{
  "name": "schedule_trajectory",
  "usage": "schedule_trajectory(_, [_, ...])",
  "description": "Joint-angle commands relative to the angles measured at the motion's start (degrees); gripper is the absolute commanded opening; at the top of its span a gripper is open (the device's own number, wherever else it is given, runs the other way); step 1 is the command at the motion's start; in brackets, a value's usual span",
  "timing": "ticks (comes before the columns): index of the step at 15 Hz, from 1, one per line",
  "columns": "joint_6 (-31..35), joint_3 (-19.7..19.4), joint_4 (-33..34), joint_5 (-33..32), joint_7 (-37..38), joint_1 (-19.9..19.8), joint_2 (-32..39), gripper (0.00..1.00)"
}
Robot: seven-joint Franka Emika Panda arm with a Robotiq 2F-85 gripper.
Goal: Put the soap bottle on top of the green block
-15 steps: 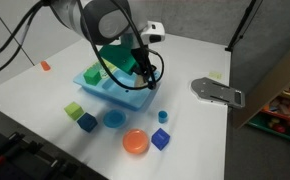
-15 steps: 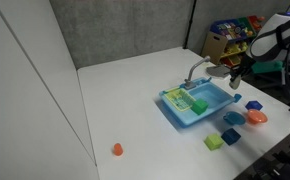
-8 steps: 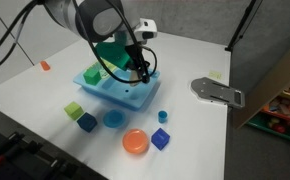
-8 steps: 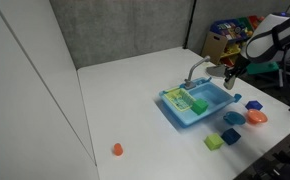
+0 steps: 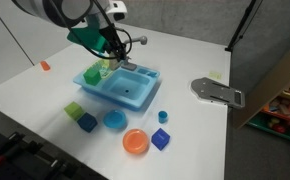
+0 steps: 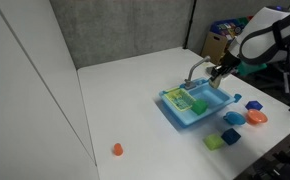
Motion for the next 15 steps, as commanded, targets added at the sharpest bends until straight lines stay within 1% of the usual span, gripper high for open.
schedule_trajectory(1, [1.25,3.21,-6.17,2.34,-4.55,-0.32,-6.22,0.09])
schedule_trajectory(4, [2.30,5.13,-9.72,4.32,-7.00,0.16,-8.68,0.09])
schedule_trajectory(7, [4.46,7.69,-12.00,8.29,-10.92,-0.05,-8.86,0.09])
schedule_trajectory(11, [5.86,10.91,-12.99,12.92,-15.20,-0.22,-7.89,0.09])
schedule_trajectory(12, [6.13,12.08,-13.18,13.70,-16.19,-0.85,-7.71,0.09])
schedule_trajectory(15, [7.88,13.19,-13.54,14.20,-18.19,-0.78,-6.95,0.10])
